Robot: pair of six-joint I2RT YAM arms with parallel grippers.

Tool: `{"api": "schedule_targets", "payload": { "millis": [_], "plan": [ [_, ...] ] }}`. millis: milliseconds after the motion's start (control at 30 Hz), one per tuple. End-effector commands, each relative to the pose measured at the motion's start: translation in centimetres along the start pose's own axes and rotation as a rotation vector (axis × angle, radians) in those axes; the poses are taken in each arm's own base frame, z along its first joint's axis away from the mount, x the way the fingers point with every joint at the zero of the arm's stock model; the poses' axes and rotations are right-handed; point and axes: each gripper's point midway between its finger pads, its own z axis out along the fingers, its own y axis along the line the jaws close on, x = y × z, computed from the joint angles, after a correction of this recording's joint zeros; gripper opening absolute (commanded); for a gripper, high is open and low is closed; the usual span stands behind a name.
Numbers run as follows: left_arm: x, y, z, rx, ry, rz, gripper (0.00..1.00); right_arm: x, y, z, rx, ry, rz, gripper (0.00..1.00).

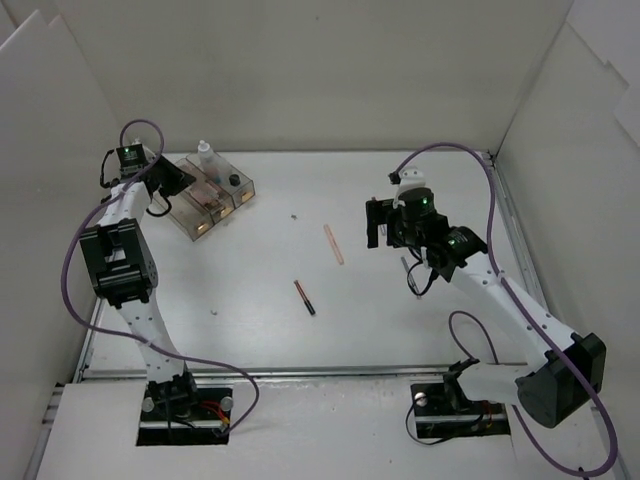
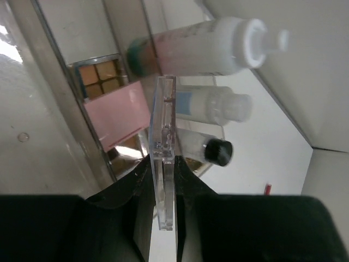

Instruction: Organize the makeup

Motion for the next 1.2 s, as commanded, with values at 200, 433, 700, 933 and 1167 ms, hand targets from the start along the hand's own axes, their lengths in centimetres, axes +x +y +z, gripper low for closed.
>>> {"api": "schedule_targets", "payload": {
  "millis": [200, 433, 700, 933, 1167],
  "plan": [
    [-5.6, -1.6, 0.7, 0.053, -0.092, 0.010, 0.35, -1.7, -1.2, -0.5, 0.025, -0.057, 0.033, 0.98],
    [-5.0, -2.3, -0.7, 0.068, -0.091, 0.046, 0.57, -1.9, -1.3, -0.5, 0.022, -0.054, 0.042, 0.98],
    [-1.0, -5.9, -6.3, -0.012, -0.089, 0.152, 0.53, -1.6, -1.1, -0.7, 0.004, -0.048, 0.038, 0.98],
    [11.7, -7.3, -9.8, -0.148, 0.032, 0.213, 0.50, -1.3, -1.3, -1.2, 0.011, -0.057, 0.045, 0.98],
    [26.1, -5.6, -12.9, -0.333, 0.229, 0.143, 0.50, 0.1, -2.5, -2.5, 0.043, -0.075, 0.077, 0.98]
  ]
}}
